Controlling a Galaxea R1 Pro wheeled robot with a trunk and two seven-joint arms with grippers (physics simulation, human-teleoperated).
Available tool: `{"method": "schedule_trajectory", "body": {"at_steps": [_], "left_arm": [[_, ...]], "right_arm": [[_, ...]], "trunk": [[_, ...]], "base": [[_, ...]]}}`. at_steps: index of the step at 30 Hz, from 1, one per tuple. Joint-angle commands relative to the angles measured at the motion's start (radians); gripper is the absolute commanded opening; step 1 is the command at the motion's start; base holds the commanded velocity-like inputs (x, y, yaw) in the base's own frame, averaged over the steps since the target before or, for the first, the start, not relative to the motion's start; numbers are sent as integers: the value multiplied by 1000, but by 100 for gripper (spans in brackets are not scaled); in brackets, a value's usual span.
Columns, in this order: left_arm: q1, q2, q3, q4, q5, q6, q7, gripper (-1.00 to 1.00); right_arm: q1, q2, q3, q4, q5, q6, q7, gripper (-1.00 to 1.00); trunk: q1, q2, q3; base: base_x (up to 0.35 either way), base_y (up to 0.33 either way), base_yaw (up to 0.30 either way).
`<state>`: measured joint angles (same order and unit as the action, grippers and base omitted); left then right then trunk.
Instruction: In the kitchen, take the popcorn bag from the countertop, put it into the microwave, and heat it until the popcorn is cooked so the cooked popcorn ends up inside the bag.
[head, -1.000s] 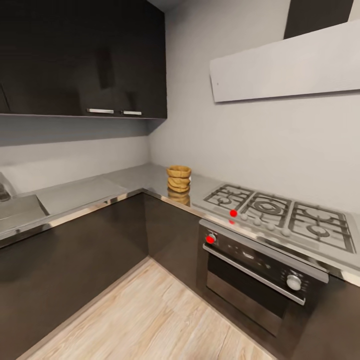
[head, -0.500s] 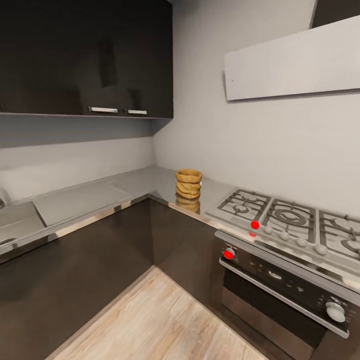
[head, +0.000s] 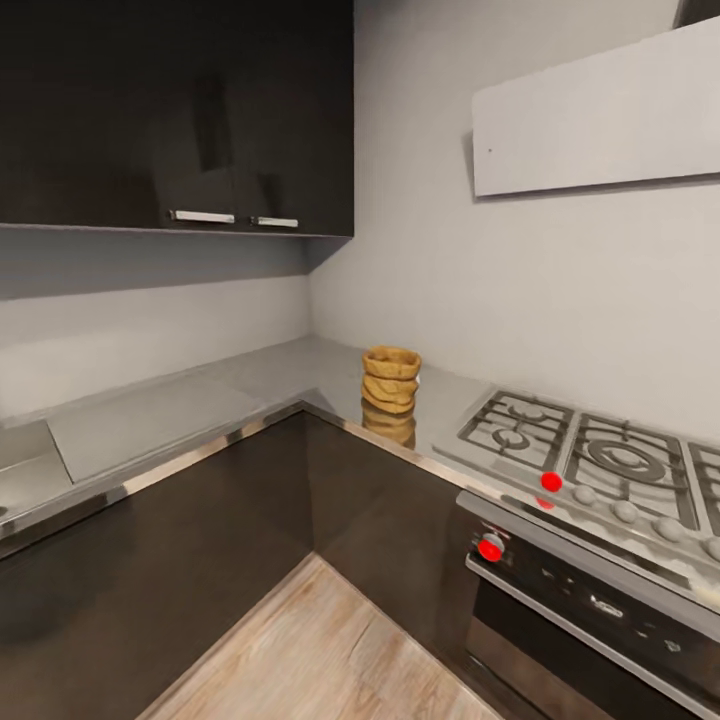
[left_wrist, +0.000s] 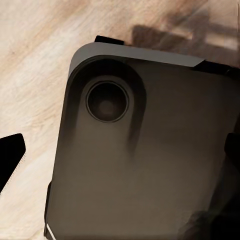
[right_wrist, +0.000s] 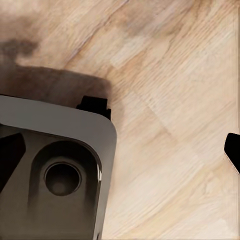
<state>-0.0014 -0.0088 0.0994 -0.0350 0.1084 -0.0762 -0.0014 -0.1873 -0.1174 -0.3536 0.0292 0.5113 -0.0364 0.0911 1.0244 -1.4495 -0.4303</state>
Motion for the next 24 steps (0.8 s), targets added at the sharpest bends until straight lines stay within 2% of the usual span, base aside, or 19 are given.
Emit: {"method": "schedule_trajectory", "body": {"at_steps": [1,7,19,24], "left_arm": [[0,0,7,0,5,-2,0,100],[0,0,8,0,5,-4,0,100],[0,1,9,-1,5,-7,0,100],[0,-1,10,-2,5,-11,2,100]], "right_arm": [[-1,-1,-8,3,8,-2,3,100],[-1,-1,-8,3,9,-4,5,100],[-1,0,-8,3,9,-8,4,100],[-1,-1,-8,3,10,-9,4,100]], "trunk": [[1,0,-1],[1,0,-1],[1,0,-1],[1,0,-1]], "base": [[321,1,0],[322,-10,0],[307,-98,0],[115,-48,0]]}}
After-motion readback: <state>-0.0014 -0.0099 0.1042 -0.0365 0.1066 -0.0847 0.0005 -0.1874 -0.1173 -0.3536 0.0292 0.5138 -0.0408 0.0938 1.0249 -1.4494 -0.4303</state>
